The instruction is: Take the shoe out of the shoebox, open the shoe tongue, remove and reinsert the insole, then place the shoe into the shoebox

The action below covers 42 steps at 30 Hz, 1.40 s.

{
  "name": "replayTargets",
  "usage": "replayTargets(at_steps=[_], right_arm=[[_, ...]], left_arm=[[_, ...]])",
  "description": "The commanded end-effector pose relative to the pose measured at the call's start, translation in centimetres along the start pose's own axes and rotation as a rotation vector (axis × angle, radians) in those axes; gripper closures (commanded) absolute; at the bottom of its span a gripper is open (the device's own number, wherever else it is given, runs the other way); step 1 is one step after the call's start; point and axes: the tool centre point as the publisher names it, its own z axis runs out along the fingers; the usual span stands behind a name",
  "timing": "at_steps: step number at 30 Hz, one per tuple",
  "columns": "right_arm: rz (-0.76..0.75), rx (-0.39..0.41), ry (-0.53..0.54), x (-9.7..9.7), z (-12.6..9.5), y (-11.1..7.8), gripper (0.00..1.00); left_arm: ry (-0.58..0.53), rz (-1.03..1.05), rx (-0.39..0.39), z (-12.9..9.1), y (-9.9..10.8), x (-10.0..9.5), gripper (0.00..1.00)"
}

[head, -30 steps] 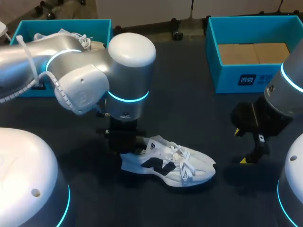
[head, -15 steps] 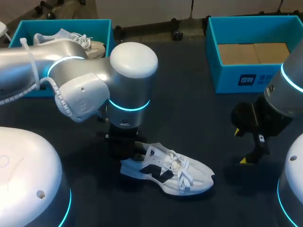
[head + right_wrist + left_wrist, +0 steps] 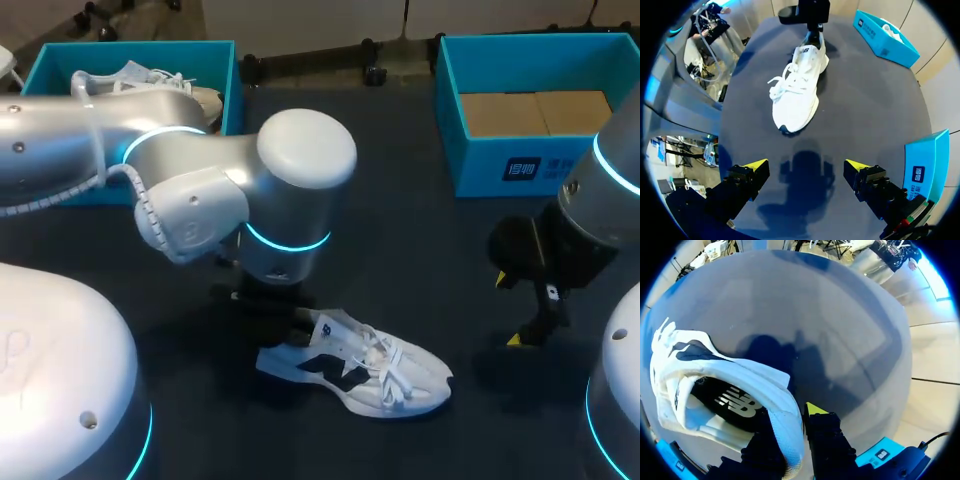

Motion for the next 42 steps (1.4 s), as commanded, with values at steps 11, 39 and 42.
replayTargets(at_steps=[11, 39, 42], right_arm=[[0.000, 0.000, -0.002, 0.1, 0.1, -0.1, 0.00], [0.000, 0.000, -0.002, 0.1, 0.1, -0.1, 0.00], [0.000, 0.000, -0.002, 0.1, 0.1, -0.1, 0.00]], left_arm=[[-0.006, 0.007, 0.010, -0.2, 0.7, -0.4, 0.00], [-0.466, -0.348, 0.305, -10.5, -1.7, 6.9, 0.00], [-0.505, -0.390, 0.324, -10.5, -2.1, 7.2, 0.00]])
